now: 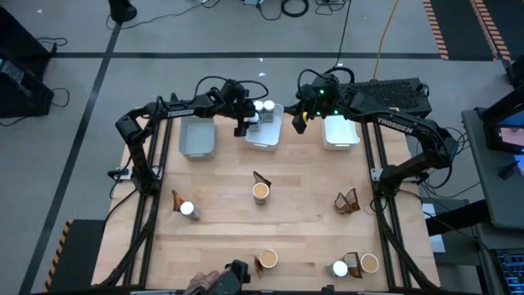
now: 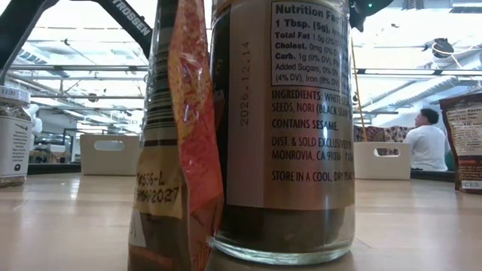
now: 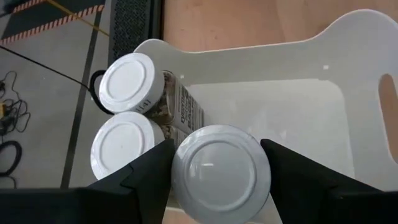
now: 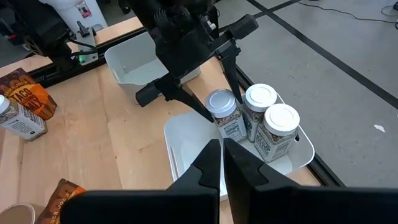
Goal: Sort spices by type
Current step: Put the white seasoning bottle into the left white bin, then adjust the left white bin
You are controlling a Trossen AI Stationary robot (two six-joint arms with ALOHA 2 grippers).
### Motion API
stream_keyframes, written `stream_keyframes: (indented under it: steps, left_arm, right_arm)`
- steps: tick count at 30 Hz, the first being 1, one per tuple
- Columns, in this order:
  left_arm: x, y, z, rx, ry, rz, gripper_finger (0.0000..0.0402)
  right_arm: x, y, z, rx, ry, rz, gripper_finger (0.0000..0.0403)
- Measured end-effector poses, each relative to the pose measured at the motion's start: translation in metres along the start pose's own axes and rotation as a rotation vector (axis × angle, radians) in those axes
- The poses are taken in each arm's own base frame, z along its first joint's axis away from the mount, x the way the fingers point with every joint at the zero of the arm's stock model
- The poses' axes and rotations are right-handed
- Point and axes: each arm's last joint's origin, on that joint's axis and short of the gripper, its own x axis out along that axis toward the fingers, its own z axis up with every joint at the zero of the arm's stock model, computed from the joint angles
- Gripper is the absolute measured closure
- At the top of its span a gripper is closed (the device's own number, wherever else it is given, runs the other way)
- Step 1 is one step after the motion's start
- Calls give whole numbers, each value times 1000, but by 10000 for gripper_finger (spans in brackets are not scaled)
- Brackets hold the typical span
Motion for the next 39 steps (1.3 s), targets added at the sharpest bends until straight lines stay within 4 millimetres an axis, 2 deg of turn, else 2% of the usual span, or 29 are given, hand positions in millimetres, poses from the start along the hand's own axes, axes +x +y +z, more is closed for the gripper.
stream_keyframes:
  steps: [10,20,25,32,39]
  left_arm:
    - [0,0,0,0,24,17,163]
    - [3,-6,5,78,48,34,108]
    - [2,-7,7,84,56,44,104]
    - [-11,-4,15,95,51,105,104]
    - [-35,-3,32,109,-6,156,104]
  right_arm:
    - [0,0,0,0,0,0,403]
    - [0,0,0,-4,0,0,403]
    - [0,0,0,-4,2,12,403]
    - [0,1,-2,-9,22,26,403]
    - [0,2,-2,2,24,31,403]
